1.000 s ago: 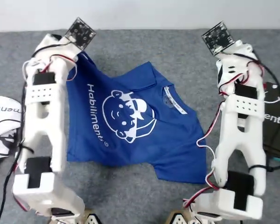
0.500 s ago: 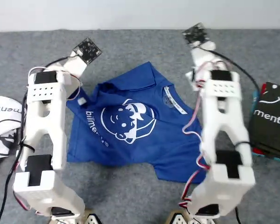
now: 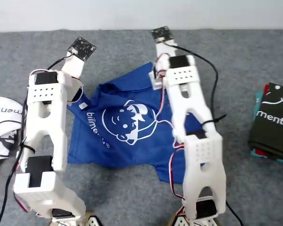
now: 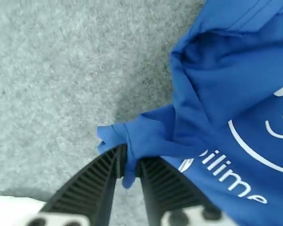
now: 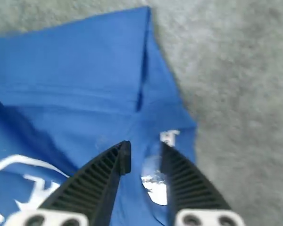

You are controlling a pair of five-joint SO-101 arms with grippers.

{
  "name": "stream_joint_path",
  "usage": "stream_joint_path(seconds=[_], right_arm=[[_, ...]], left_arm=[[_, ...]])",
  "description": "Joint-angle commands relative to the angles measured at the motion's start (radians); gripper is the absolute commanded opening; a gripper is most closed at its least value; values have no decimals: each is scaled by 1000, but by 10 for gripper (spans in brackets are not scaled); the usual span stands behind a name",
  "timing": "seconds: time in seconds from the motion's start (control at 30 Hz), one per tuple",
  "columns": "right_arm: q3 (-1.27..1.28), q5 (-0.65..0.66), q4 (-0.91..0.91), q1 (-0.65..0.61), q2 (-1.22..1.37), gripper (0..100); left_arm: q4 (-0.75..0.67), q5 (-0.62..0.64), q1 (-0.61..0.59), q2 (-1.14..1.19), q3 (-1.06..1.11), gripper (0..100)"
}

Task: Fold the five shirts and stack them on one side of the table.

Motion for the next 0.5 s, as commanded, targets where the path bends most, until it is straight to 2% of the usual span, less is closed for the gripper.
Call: stream_joint_path(seconds=[0.0,0.47], right_arm=[[-192,-31,24,-30,70,154],[-519,-31,5,-50,415,153]], left_arm=[[2,14,14,-9,12,15],[-34,14,12,-8,41,15]])
